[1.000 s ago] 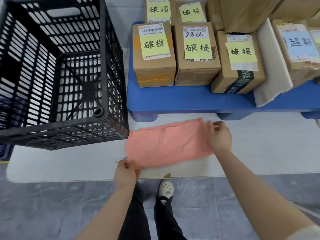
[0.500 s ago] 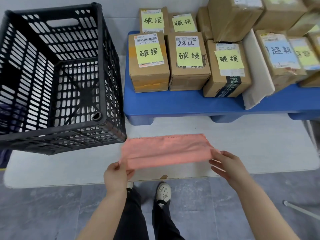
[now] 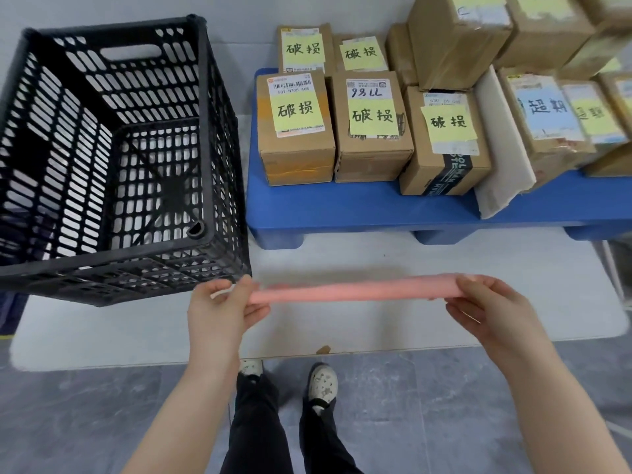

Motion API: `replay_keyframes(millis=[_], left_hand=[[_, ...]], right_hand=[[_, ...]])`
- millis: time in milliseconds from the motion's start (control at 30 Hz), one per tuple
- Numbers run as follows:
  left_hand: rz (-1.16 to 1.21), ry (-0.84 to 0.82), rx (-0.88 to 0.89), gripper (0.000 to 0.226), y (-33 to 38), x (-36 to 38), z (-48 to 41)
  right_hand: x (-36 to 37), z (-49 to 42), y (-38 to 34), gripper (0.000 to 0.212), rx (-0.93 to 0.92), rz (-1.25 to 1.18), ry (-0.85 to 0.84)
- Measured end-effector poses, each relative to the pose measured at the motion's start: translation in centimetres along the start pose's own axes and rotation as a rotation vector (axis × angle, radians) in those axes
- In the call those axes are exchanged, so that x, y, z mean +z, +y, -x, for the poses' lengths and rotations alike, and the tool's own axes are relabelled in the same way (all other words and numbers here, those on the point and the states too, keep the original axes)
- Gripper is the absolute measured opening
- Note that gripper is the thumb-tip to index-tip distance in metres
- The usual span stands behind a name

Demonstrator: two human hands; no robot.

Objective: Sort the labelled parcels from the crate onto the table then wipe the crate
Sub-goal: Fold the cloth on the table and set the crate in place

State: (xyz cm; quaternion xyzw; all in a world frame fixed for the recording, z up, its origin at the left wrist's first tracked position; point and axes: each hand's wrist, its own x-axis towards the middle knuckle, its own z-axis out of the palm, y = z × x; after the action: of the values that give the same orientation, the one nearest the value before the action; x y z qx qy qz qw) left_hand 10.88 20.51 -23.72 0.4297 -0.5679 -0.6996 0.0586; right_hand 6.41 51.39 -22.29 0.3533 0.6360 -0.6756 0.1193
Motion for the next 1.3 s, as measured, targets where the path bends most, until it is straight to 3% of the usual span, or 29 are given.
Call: replay_keyframes(millis=[100, 167, 267, 400, 500, 567, 633, 733, 800, 933, 1067, 1200, 1300], left_hand=[[-0.117, -0.03, 0.265, 0.018, 0.9, 0.6, 1.1], [-0.166, -0.021, 0.315, 0.016, -0.7, 0.7, 1.1], [-0.253, -0.016, 0.183, 0.017, -6.1, 0.3, -0.4], [-0.271, -0.002, -0.175, 0.017, -12.7, -1.3, -3.2], [-0.335, -0.003, -0.178, 0.021, -13.7, -1.7, -4.4], [-0.584, 0.022, -0.048, 0.025, -13.5, -1.5, -4.1], [-0.868, 0.007, 0.282, 0.032, -13.5, -1.0, -2.9], [-1.243, -0.423, 0.94, 0.057, -15.2, 0.4, -0.6], [-1.438, -0.66, 1.086, 0.061, -17.1, 0.8, 0.1], [-1.659, -0.742, 0.886, 0.063, -19.4, 0.4, 0.3], [-1.637, -0.688, 0.806, 0.065, -18.5, 1.0, 0.4], [-1.593, -0.619, 0.76, 0.09, -18.3, 1.6, -0.7], [-1.554, -0.584, 0.81, 0.081, -18.6, 3.2, -0.9]], right_hand=[[-0.2, 0.1, -0.9, 0.009, -0.144, -0.038, 0.011], [-0.4, -1.1, 0.8, 0.008, -0.133, 0.005, 0.084], [-0.5, -3.8, 5.9, 0.012, 0.054, 0.071, 0.136], [-1.0, -5.6, 11.8, 0.026, 0.257, 0.172, 0.17], [-1.3, -5.9, 12.6, 0.027, 0.278, 0.214, 0.181], [-1.2, -5.9, 12.2, 0.025, 0.249, 0.278, 0.177], [-0.9, -6.0, 11.9, 0.02, 0.211, 0.364, 0.178], [-0.5, -6.1, 11.7, 0.017, 0.182, 0.451, 0.188], [-0.4, -6.2, 11.7, 0.017, 0.177, 0.5, 0.195], [-0.1, -6.2, 11.4, 0.018, 0.113, 0.634, 0.196], [0.2, -6.1, 11.6, 0.044, 0.077, 0.696, 0.215], [0.5, -6.1, 11.0, 0.04, 0.236, 0.383, 0.186], [0.4, -6.6, 10.7, 0.039, 0.37, 0.175, 0.079]])
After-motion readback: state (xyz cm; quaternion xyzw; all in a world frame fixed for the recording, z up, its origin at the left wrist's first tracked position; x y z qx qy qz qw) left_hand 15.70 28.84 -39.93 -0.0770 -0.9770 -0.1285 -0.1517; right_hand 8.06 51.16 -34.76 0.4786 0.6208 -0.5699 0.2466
